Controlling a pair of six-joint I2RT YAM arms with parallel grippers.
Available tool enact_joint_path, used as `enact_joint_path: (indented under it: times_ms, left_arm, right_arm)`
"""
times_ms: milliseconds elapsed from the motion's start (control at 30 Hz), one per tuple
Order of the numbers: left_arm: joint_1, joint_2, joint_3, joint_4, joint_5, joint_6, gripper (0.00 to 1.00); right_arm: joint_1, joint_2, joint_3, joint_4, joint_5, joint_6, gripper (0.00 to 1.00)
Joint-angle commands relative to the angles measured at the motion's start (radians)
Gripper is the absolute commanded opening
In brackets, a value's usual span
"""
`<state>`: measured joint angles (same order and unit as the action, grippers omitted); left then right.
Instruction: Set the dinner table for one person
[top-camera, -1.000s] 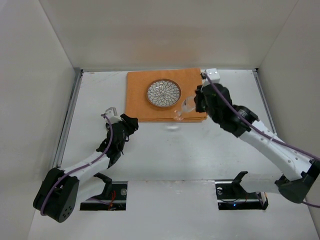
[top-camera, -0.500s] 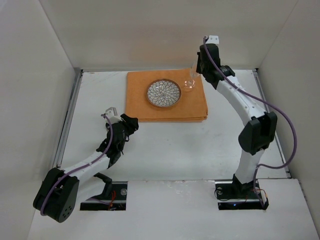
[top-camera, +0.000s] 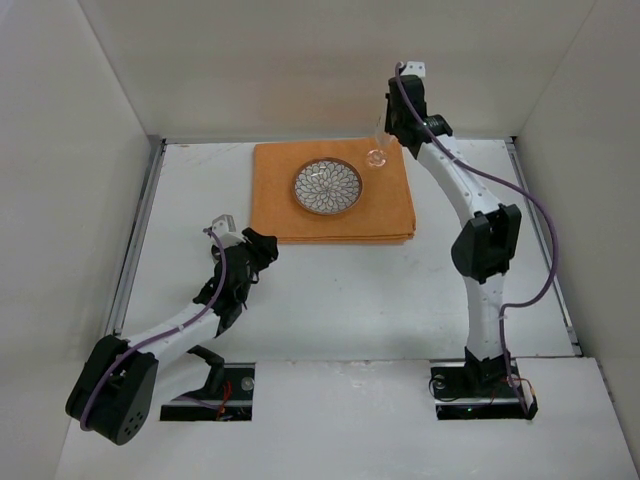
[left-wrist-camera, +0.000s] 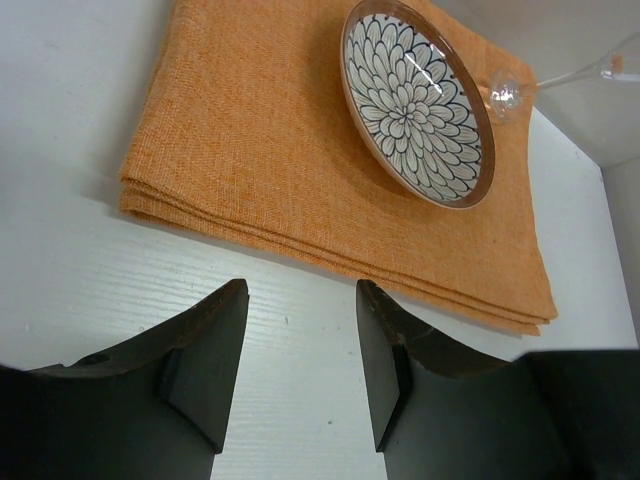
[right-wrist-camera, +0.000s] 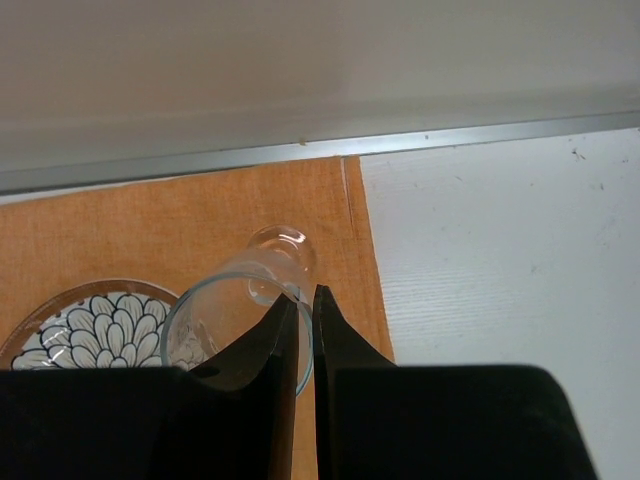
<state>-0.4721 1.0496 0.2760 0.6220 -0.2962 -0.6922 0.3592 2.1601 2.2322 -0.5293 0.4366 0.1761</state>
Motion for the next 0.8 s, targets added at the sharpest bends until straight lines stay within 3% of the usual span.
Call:
enact_joint_path:
  times_ms: [0, 300, 433, 767]
  left_arm:
    - [-0.006, -0.008, 0.014, 0.041, -0.015, 0.002, 0.45]
    - [-0.003, 0.003, 0.014, 0.041, -0.015, 0.000, 0.45]
    - [-0.003, 0.006, 0.015, 0.041, -0.015, 0.000, 0.45]
    - [0.005, 0.030, 0.026, 0.028, -0.021, 0.000, 0.45]
  right_arm:
    - [-0.009, 0.035, 0.107, -0.009, 0.001, -0.016, 0.03]
    - [-0.018, 0.130, 0.207, -0.077, -0.004, -0.021, 0.05]
    - [-0.019, 0.184, 0.247, -0.095, -0.018, -0.017, 0.11]
    - [-0.016, 0.170, 0.247, -0.014, -0.021, 0.030, 0.52]
